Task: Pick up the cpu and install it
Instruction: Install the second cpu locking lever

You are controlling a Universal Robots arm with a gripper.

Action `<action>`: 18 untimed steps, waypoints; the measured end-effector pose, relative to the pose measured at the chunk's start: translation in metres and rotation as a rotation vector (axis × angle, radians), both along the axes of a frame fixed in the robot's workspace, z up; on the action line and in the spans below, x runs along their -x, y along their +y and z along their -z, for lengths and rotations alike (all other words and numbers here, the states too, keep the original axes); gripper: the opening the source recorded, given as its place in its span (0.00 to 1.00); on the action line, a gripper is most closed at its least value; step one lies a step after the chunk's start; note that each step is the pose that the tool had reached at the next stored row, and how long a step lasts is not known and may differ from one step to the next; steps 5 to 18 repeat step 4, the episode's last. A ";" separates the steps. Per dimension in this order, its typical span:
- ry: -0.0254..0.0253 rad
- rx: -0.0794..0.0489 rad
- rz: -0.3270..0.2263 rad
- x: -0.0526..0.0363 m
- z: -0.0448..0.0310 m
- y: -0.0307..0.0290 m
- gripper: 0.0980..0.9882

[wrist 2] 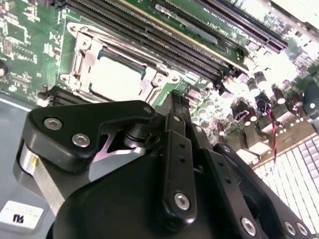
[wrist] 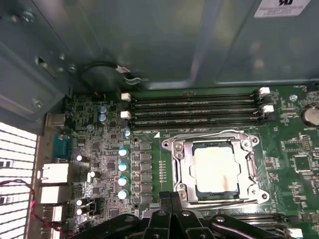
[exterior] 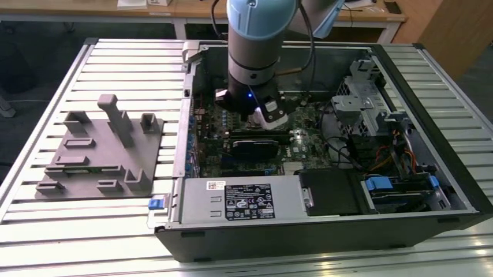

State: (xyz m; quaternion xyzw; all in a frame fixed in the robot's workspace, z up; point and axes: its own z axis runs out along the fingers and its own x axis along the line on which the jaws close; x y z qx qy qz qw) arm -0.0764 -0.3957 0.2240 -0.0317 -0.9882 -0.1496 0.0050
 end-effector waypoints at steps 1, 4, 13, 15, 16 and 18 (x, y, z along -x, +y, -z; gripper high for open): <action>-0.0001 0.000 0.000 0.0000 -0.0014 0.0000 0.01; -0.0002 -0.001 0.000 0.0000 -0.0026 0.0001 0.01; -0.0002 -0.001 0.000 0.0000 -0.0026 0.0001 0.01; -0.0002 -0.001 0.000 0.0000 -0.0026 0.0001 0.01; -0.0002 -0.001 0.000 0.0000 -0.0026 0.0001 0.01; -0.0002 -0.001 0.000 0.0000 -0.0026 0.0001 0.01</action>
